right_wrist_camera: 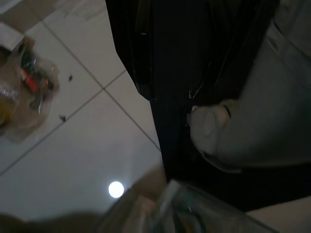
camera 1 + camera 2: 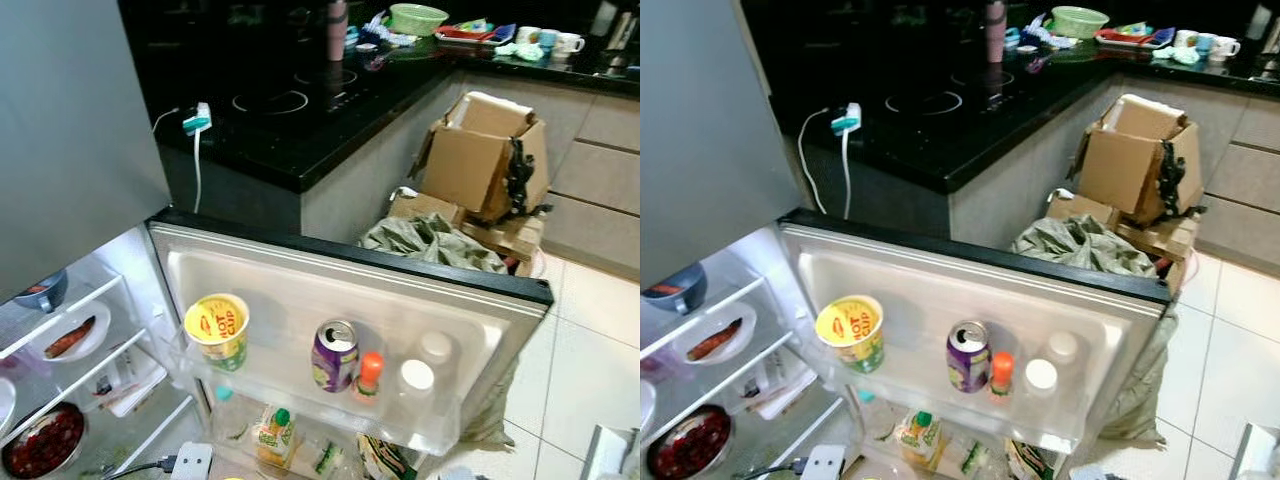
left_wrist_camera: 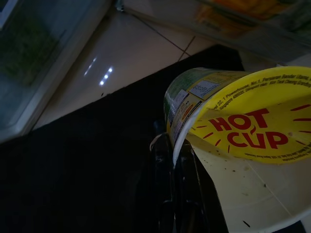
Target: Restocking fridge
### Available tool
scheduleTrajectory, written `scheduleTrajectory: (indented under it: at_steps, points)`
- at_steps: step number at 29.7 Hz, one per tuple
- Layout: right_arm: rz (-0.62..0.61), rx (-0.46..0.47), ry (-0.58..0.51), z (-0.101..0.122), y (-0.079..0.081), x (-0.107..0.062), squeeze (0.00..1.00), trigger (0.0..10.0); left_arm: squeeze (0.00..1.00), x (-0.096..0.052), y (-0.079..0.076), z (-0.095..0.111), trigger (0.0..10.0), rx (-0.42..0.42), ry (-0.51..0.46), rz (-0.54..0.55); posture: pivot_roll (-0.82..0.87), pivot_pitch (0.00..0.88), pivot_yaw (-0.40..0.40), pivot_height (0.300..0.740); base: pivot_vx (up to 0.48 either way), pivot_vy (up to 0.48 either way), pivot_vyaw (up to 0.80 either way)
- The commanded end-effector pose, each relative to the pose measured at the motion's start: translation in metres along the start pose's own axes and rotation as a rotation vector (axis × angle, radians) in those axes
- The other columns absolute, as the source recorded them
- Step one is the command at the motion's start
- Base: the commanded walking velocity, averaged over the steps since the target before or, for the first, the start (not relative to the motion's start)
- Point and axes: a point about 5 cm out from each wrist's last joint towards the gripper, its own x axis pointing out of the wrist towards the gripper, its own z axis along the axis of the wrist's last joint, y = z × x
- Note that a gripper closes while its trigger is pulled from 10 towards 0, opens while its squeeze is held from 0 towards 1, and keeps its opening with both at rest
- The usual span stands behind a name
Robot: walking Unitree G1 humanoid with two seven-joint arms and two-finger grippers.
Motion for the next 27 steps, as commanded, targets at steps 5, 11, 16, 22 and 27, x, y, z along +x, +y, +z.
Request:
scheduleTrajectory:
  at_steps: [5,11,16,22,27]
  points:
    - [-0.019,0.023,-0.085,0.016,-0.018,-0.003,0.0,10.0,0.0,-0.002,0.006,-0.004,10.0,-0.01,0.009,0.025,-0.05,0.0,0.015,0.74,0.0,-0.232,0.0]
    - [0.075,-0.018,-0.159,0.031,-0.027,-0.008,0.0,10.0,0.0,-0.003,0.01,-0.005,10.0,-0.013,0.009,0.041,-0.05,0.0,0.017,0.74,0.0,0.0,0.0]
    - [0.243,-0.093,-0.223,0.046,-0.037,-0.016,0.0,10.0,0.0,-0.003,0.012,-0.005,10.0,-0.012,0.008,0.049,-0.06,0.0,0.019,0.74,0.0,0.0,0.0]
    - [0.503,-0.157,-0.309,0.063,-0.048,-0.034,0.0,10.0,0.0,-0.004,0.017,-0.004,10.0,-0.021,-0.002,0.064,-0.05,0.0,0.02,0.74,0.0,0.0,0.0]
    - [0.646,-0.196,-0.332,0.069,-0.068,-0.054,0.0,10.0,0.0,-0.007,0.025,-0.004,10.0,-0.052,-0.014,0.087,-0.05,0.0,0.026,0.74,0.0,0.0,0.0]
